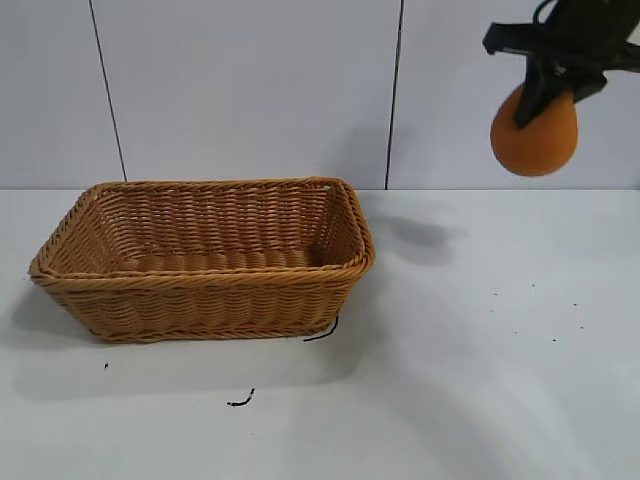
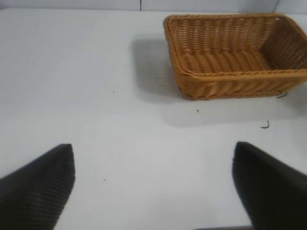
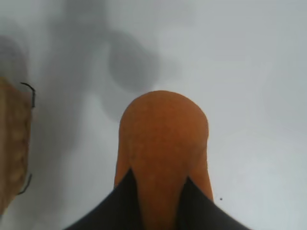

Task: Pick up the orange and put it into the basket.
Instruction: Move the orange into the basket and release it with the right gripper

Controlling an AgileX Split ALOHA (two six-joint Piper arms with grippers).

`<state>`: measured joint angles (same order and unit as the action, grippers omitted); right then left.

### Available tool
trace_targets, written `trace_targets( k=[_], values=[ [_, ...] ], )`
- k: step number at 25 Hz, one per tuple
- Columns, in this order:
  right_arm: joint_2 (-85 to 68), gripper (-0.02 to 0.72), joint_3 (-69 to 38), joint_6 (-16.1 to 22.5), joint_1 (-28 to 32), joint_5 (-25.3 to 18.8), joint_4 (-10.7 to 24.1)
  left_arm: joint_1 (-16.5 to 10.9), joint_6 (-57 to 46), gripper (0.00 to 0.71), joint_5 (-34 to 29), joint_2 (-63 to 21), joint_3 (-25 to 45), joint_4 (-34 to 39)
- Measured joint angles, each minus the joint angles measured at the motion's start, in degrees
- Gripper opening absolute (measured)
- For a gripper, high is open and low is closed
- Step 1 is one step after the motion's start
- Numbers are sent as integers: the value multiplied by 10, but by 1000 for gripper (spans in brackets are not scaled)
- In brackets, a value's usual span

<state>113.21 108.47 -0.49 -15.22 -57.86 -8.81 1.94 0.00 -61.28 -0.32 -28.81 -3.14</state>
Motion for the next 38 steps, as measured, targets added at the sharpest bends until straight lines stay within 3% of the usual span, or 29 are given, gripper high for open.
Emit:
trace_targets(
  k=[10,15,20,23,27,28,31,38],
  values=[
    [44,76,6,15,-172,81,11,0,0,639,0,0,0,0],
    [122,76,6,28,-201,136,18,0,0,639,0,0,0,0],
    [197,78,6,37,-201,153,24,0,0,639,0,0,0,0],
    [209,186,6,45,-201,153,23,0,0,639,0,0,0,0],
    [199,496,6,45,-201,155,22,0,0,639,0,0,0,0],
    [194,545,6,45,-201,156,22,0,0,639,0,0,0,0],
    [177,598,6,45,-201,152,22,0,0,639,0,0,0,0],
    [119,613,6,59,-177,91,44,0,0,639,0,0,0,0]
  ],
)
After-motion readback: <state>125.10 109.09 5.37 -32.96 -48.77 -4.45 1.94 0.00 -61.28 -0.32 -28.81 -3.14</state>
